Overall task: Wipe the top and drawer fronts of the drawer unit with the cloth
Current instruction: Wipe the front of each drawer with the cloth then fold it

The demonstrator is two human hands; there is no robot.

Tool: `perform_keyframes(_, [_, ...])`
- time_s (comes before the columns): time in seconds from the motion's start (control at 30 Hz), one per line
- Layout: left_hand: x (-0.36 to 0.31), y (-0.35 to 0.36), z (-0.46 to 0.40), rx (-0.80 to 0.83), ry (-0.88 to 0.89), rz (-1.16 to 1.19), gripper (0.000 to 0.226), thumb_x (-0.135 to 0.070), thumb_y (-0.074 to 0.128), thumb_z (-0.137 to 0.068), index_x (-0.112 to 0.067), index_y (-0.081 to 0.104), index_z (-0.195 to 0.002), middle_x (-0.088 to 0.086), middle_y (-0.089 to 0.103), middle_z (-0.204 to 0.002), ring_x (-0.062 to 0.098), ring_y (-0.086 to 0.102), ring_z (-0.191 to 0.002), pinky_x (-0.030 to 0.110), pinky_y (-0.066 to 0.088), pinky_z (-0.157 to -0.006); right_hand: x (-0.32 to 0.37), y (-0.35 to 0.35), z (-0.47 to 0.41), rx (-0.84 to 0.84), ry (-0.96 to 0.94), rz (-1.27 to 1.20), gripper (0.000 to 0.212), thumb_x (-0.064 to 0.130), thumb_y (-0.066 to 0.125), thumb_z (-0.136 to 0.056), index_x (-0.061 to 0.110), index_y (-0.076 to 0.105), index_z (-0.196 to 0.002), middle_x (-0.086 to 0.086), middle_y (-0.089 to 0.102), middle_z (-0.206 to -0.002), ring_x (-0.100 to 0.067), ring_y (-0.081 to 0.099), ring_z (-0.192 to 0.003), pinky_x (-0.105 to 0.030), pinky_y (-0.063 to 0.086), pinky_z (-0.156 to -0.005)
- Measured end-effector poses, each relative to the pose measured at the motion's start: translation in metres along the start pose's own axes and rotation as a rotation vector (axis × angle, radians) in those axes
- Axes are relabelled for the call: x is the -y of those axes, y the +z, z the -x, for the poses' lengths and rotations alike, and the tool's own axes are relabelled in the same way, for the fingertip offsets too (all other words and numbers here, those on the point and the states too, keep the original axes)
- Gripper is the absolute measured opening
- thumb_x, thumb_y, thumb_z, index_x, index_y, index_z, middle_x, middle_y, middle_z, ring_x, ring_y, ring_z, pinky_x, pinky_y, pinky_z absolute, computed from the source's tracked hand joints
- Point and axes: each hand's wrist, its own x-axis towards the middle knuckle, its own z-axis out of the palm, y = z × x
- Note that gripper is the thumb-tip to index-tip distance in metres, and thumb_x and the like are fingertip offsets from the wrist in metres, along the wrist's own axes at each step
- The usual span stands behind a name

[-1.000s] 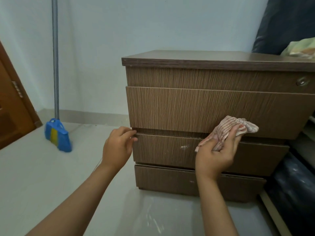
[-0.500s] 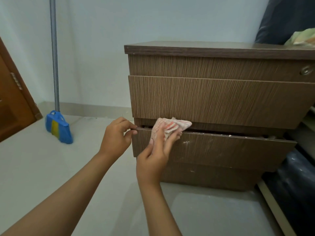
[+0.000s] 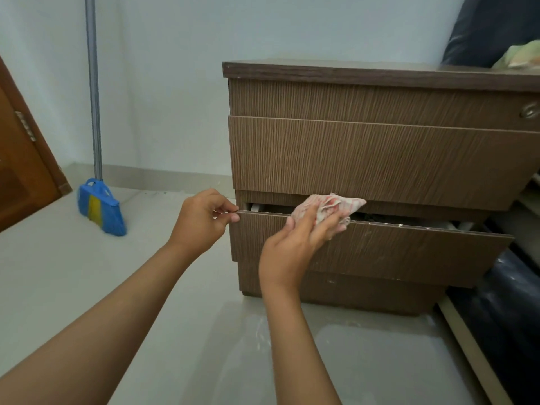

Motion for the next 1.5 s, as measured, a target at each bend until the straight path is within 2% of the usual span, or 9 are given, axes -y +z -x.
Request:
perform_keyframes(0.2, [-0.002, -0.002, 0.001, 0.013, -0.024, 0.030, 0.014, -0.006, 0.077, -0.070, -0.014, 0.071, -0.079, 0.000, 0.065, -0.079, 0.012, 0.060, -0.075, 0.025, 0.052, -0.071, -0.009, -0.025, -0.024, -0.040, 0.055, 0.054, 0.054, 0.000, 0.045, -0.093, 0.003, 0.028, -0.144, -0.016, -0.015, -0.156, -0.037, -0.020, -0.141, -0.057, 0.014, -0.114])
perform_keyframes(0.4, [-0.005, -0.003, 0.000, 0.013, -0.023, 0.023, 0.013, -0.006, 0.077, -0.070, -0.011, 0.071, -0.079, 0.001, 0.065, -0.078, 0.013, 0.061, -0.074, 0.027, 0.053, -0.071, -0.018, -0.048, -0.038, -0.041, 0.063, 0.125, 0.055, -0.002, 0.045, -0.093, 0.004, 0.028, -0.145, -0.017, -0.015, -0.156, -0.038, -0.020, -0.141, -0.047, 0.008, -0.116])
perform_keyframes(0.5, [-0.004, -0.003, 0.000, 0.017, -0.024, 0.013, 0.013, -0.006, 0.078, -0.069, -0.011, 0.071, -0.080, 0.000, 0.065, -0.077, 0.013, 0.061, -0.073, 0.029, 0.054, -0.071, -0.023, -0.062, -0.048, -0.043, 0.070, 0.158, 0.055, -0.003, 0.045, -0.092, 0.003, 0.029, -0.144, -0.017, -0.015, -0.156, -0.038, -0.020, -0.141, -0.045, 0.010, -0.115])
perform_keyframes(0.63, [-0.005, -0.002, -0.001, 0.015, -0.035, -0.005, 0.012, -0.006, 0.078, -0.069, -0.010, 0.071, -0.079, 0.002, 0.065, -0.077, 0.016, 0.062, -0.072, 0.033, 0.054, -0.071, -0.034, -0.080, -0.062, -0.064, 0.084, 0.194, 0.053, -0.002, 0.044, -0.092, 0.004, 0.030, -0.143, -0.017, -0.014, -0.156, -0.038, -0.020, -0.141, -0.053, 0.015, -0.115])
perform_keyframes(0.77, [-0.008, -0.003, -0.001, 0.006, -0.026, -0.032, 0.012, -0.005, 0.077, -0.069, -0.007, 0.071, -0.079, 0.004, 0.065, -0.077, 0.018, 0.061, -0.072, 0.027, 0.051, -0.068, -0.042, -0.097, -0.074, -0.082, 0.093, 0.209, 0.053, 0.000, 0.044, -0.093, 0.005, 0.030, -0.144, -0.018, -0.013, -0.156, -0.039, -0.018, -0.141, -0.054, 0.014, -0.116])
perform_keyframes(0.97, [-0.010, -0.002, -0.001, 0.003, -0.040, -0.050, 0.011, -0.006, 0.078, -0.069, -0.008, 0.071, -0.078, 0.004, 0.066, -0.077, 0.018, 0.061, -0.072, 0.024, 0.048, -0.068, -0.051, -0.124, -0.091, -0.102, 0.111, 0.228, 0.052, 0.003, 0.043, -0.095, 0.007, 0.028, -0.145, -0.018, -0.014, -0.156, -0.040, -0.017, -0.141, -0.042, 0.007, -0.114])
perform_keyframes(1.23, [-0.017, -0.002, 0.000, 0.001, -0.085, -0.085, 0.011, -0.007, 0.077, -0.070, -0.008, 0.072, -0.080, 0.003, 0.065, -0.078, 0.011, 0.057, -0.071, 0.011, 0.039, -0.063, -0.065, -0.150, -0.106, -0.132, 0.105, 0.264, 0.053, 0.005, 0.043, -0.095, 0.012, 0.027, -0.145, -0.016, -0.013, -0.157, -0.038, -0.017, -0.142, -0.050, 0.012, -0.115])
perform_keyframes(1.4, [-0.016, -0.003, -0.002, 0.010, -0.099, -0.102, 0.011, -0.008, 0.077, -0.070, -0.010, 0.071, -0.079, 0.003, 0.065, -0.077, 0.013, 0.058, -0.071, 0.017, 0.043, -0.065, -0.072, -0.164, -0.113, -0.141, 0.093, 0.274, 0.054, 0.006, 0.042, -0.096, 0.012, 0.025, -0.147, -0.016, -0.014, -0.156, -0.038, -0.015, -0.142, -0.044, 0.013, -0.114])
perform_keyframes(1.5, [-0.017, -0.003, -0.002, 0.017, -0.105, -0.114, 0.011, -0.008, 0.077, -0.070, -0.009, 0.072, -0.080, 0.004, 0.065, -0.078, 0.016, 0.060, -0.072, 0.028, 0.049, -0.070, -0.081, -0.173, -0.117, -0.148, 0.074, 0.288, 0.055, 0.006, 0.041, -0.095, 0.014, 0.024, -0.147, -0.016, -0.013, -0.157, -0.038, -0.013, -0.142, -0.043, 0.012, -0.114])
